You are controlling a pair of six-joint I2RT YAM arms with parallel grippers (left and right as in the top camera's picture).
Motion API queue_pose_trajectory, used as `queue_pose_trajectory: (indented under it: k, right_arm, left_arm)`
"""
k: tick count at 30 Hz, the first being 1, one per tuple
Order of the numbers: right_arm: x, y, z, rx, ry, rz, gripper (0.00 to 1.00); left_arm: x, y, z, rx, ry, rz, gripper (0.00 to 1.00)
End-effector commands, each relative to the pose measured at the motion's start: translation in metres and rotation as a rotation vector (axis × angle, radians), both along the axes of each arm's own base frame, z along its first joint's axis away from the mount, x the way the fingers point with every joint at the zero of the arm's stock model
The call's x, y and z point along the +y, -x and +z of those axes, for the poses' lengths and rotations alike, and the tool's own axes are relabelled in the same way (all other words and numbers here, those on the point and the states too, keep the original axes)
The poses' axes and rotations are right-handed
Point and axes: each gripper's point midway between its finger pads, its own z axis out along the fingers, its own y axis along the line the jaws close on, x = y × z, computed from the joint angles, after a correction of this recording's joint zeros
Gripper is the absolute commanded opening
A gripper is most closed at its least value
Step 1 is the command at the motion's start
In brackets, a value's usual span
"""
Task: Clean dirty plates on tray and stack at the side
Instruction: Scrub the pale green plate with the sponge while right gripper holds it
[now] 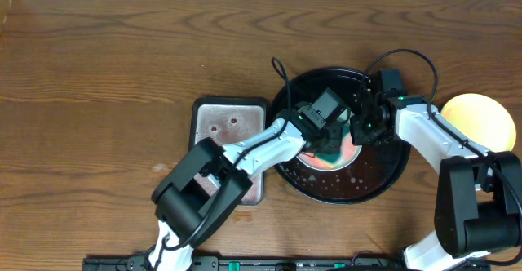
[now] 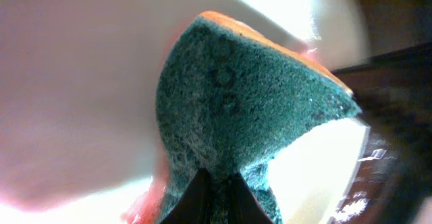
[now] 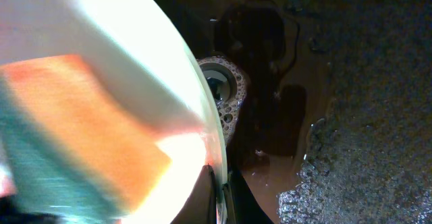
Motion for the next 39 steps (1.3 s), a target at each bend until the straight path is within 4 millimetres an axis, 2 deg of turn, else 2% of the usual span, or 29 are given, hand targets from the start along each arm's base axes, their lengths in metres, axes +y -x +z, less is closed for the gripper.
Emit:
queue_pose_trajectory:
  k: [1, 3, 5, 8, 10, 12, 14, 17, 19, 23, 28, 31, 33, 36, 39]
  right_arm:
    - [0.006, 0.017, -0.013, 0.057, 0.01, 0.043, 0.01]
    - [0.006, 0.017, -0.013, 0.057, 0.01, 0.043, 0.01]
    - [0.006, 0.017, -0.013, 0.057, 0.01, 0.043, 0.01]
    - [0.006, 0.017, -0.013, 0.057, 0.01, 0.044, 0.01]
    - [0.006, 0.017, -0.013, 0.057, 0.01, 0.044, 0.01]
    - [0.006, 0.017, -0.013, 0.057, 0.01, 0.044, 0.01]
    - [0.006, 0.017, -0.013, 0.056, 0.011, 0.044, 0.01]
    - [0.006, 0.017, -0.013, 0.056, 0.01, 0.043, 0.01]
    - [0.006, 0.017, -0.013, 0.056, 0.01, 0.043, 0.01]
    - [0.006, 0.017, -0.013, 0.056, 0.01, 0.043, 0.01]
    - [0.006, 0.017, -0.013, 0.057, 0.01, 0.043, 0.01]
    - [0.006, 0.017, -0.013, 0.057, 0.01, 0.043, 0.01]
    - [0.006, 0.017, -0.013, 0.057, 0.01, 0.043, 0.01]
    - [0.006, 0.017, -0.013, 0.057, 0.01, 0.043, 0.01]
    - [0.006, 0.017, -0.013, 0.056, 0.01, 0.043, 0.01]
  left_arm:
    - [0.086, -0.022, -0.028, -0.095, -0.342, 0.124, 0.07]
    - [0.103, -0.034, -0.019, -0.173, -0.429, 0.121, 0.07]
    - [0.112, -0.04, -0.015, -0.22, -0.484, 0.111, 0.07]
    - [0.119, -0.045, -0.012, -0.254, -0.531, 0.108, 0.07]
    - [0.115, -0.045, -0.012, -0.25, -0.51, 0.112, 0.07]
    - [0.097, -0.039, -0.016, -0.207, -0.417, 0.087, 0.07]
    - [0.067, -0.029, -0.017, -0.124, -0.253, 0.075, 0.07]
    - [0.018, -0.016, -0.009, -0.004, 0.01, 0.066, 0.07]
    - [-0.006, -0.011, -0.001, 0.042, 0.126, 0.059, 0.07]
    - [-0.028, 0.001, 0.002, 0.049, 0.178, 0.042, 0.07]
    - [-0.043, 0.021, 0.002, 0.054, 0.175, -0.009, 0.07]
    - [-0.043, 0.023, 0.002, 0.051, 0.169, -0.012, 0.07]
    - [-0.037, 0.02, -0.002, 0.046, 0.141, 0.005, 0.08]
    - [-0.014, 0.012, -0.011, 0.025, 0.045, 0.056, 0.07]
    - [0.02, -0.002, -0.021, -0.038, -0.102, 0.085, 0.07]
